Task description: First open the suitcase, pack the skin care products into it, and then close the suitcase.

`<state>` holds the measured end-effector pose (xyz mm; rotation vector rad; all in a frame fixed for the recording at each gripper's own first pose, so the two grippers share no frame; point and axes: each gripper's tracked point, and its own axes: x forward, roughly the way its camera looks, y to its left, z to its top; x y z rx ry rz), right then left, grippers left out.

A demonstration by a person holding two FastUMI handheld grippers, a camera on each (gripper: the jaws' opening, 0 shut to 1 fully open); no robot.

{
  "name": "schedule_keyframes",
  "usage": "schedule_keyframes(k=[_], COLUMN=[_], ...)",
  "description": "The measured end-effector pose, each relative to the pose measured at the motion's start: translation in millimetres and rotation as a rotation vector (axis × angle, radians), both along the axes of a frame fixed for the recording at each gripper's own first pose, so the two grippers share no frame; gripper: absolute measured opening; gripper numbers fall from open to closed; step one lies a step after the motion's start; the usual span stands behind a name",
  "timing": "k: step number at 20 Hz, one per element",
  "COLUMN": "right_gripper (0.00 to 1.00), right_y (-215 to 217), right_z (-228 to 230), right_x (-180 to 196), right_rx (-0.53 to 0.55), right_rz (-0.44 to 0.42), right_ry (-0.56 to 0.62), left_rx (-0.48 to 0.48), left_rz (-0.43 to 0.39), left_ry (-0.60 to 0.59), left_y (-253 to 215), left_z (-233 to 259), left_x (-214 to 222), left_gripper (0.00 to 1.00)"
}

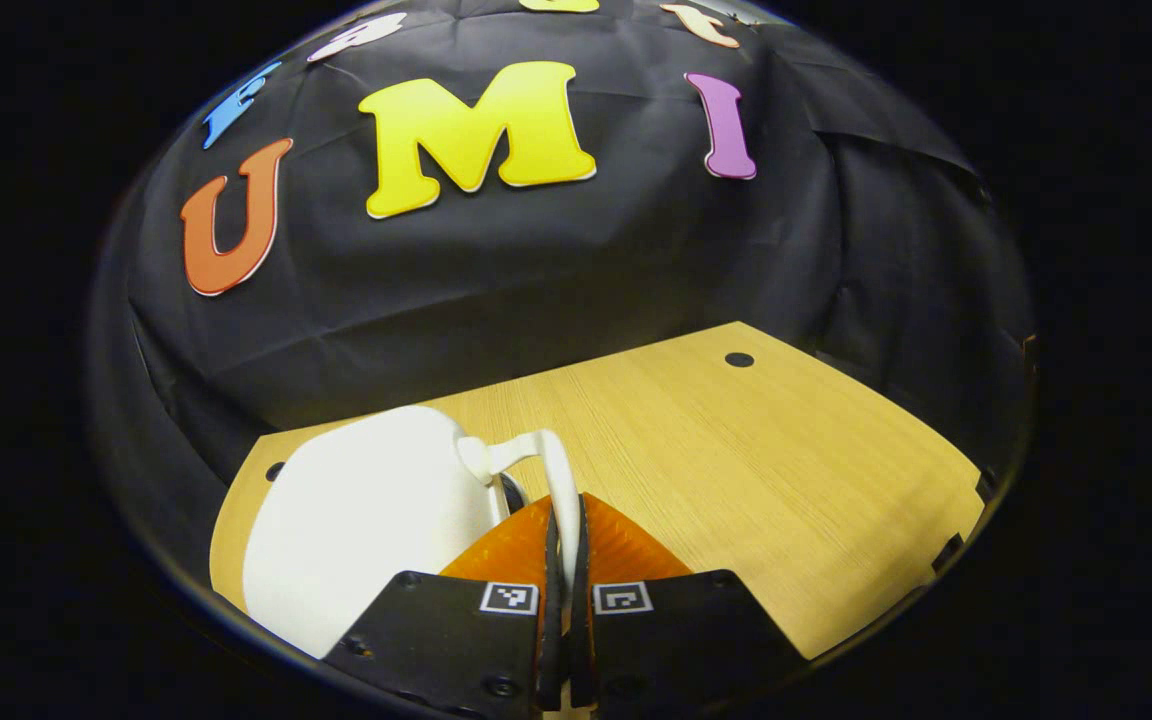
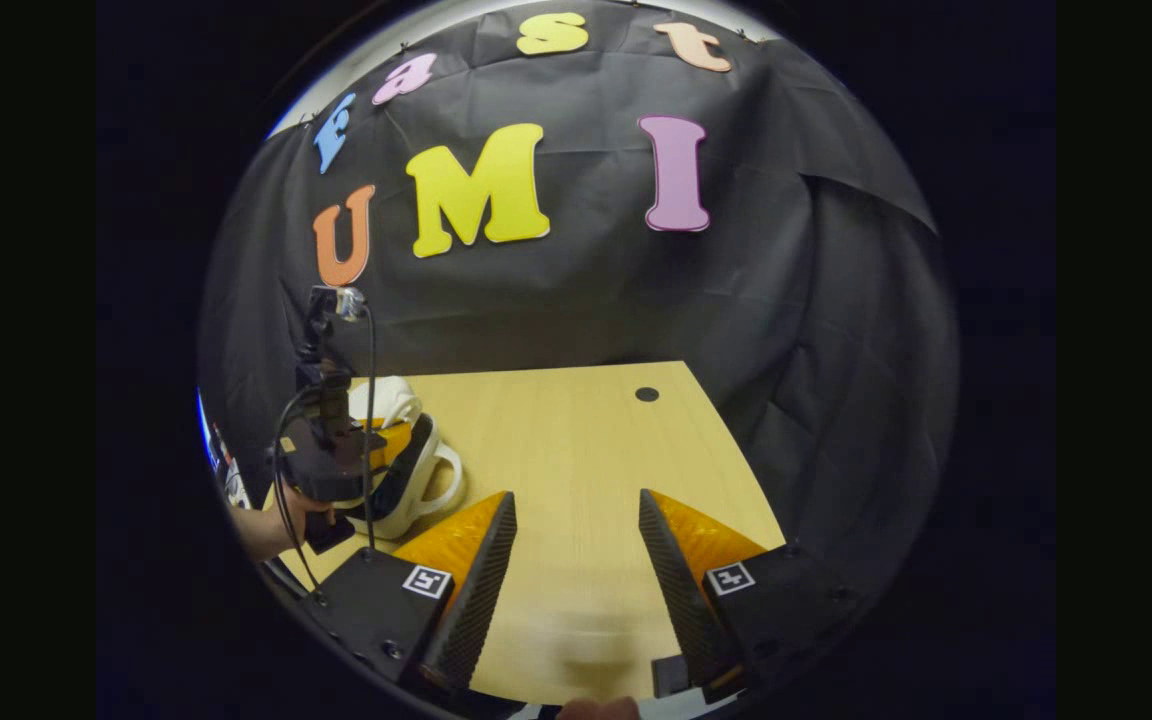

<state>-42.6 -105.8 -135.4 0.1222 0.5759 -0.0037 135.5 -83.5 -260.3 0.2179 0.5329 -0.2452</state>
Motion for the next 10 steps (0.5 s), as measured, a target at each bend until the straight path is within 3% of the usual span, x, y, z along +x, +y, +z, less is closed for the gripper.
schedule_keyframes(k=[10], right_gripper=[0.75], right_y=[-10.2], right_z=[-10.4], right_x=[11.0], right_rx=[0.017], right_rz=[0.010], right_ry=[0.024], left_rx=[0.077], left_rz=[0.031], left_ry=[0.040], left_y=[-15.4], left_z=[-42.2], left_x=[-2.9], left_gripper=[0.11])
